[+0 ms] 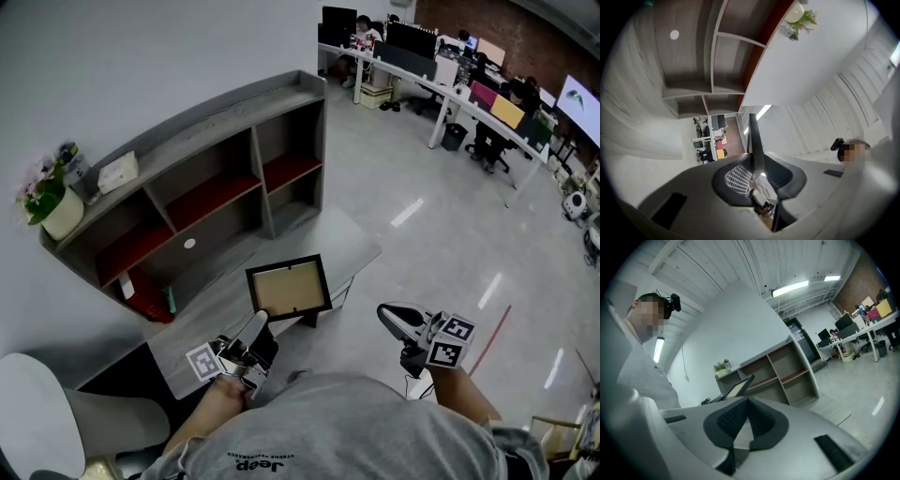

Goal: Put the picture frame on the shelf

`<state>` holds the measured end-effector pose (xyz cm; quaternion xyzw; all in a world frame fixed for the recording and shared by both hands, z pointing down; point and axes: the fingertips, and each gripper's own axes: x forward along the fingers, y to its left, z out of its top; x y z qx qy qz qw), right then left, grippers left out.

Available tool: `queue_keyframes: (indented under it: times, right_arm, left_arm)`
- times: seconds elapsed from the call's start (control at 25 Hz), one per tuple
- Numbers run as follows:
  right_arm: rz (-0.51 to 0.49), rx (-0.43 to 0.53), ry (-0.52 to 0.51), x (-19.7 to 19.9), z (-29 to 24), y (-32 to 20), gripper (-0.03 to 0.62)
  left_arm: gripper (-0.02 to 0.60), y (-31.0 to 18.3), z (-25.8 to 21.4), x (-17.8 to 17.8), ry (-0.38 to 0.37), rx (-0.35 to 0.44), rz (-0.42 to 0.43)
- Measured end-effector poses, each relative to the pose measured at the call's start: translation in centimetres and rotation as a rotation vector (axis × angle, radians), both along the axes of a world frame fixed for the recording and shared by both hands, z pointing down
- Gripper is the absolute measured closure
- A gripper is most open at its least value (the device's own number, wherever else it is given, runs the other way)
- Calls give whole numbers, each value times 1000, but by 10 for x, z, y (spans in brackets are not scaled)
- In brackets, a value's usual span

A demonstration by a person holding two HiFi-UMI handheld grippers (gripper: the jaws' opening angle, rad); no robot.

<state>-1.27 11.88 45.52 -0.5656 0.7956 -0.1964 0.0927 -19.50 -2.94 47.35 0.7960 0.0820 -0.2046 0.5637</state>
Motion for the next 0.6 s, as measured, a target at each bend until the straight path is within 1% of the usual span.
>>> queue_keyframes:
  times: [0.16,0.36,0.6]
  right_arm:
    - [14,3,18,2,-7,-38,577]
    - [34,-3,22,7,-8,-76,577]
    - [37,7,33,14,-13,-115,577]
  left_arm:
    - [494,-37,1,6,5,-8,28]
    - [494,-75,4,7,2,-31,39]
    - [494,-109,3,11,-8,-15,50]
